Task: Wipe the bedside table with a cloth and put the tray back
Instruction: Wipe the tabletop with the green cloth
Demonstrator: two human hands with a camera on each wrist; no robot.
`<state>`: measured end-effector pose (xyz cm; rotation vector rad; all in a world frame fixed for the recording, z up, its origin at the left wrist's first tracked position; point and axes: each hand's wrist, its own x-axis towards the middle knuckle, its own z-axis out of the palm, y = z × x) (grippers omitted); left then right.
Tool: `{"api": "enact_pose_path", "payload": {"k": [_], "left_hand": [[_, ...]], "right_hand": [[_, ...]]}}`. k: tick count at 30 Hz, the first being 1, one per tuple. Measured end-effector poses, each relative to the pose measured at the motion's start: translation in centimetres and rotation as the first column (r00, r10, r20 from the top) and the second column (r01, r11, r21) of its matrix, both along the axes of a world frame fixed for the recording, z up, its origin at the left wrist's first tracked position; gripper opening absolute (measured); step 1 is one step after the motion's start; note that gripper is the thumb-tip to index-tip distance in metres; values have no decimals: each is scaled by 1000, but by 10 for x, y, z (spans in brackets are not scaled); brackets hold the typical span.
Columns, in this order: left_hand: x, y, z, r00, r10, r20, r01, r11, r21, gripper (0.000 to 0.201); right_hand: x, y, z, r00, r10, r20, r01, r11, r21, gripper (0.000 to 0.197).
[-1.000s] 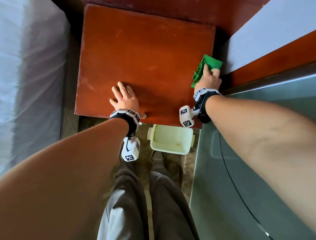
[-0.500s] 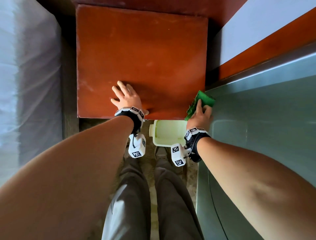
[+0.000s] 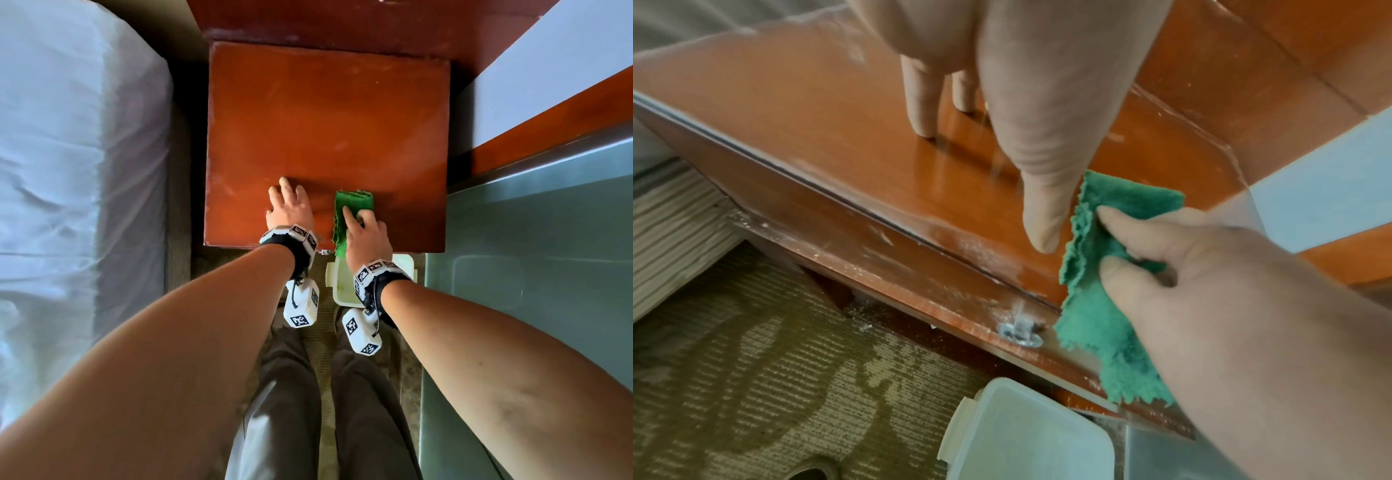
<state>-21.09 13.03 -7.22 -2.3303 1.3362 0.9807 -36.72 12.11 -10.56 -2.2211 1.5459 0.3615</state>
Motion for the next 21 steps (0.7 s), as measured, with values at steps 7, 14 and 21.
{"api": "enact_pose_path", "payload": {"k": [7,14,21], "left_hand": [[65,32,13,976,218,3,-215,966,-145,82],[127,73,-10,849,509,-145,-500,861,96,120],[141,82,-20,852,497,-167,-499,866,31,94]], "right_hand": [[62,7,1,955,288,70,-291,956,39,56],[140,21,15,809,567,155,-572,820,-16,47],[196,12,6,792,560,243,-588,807,56,31]]}}
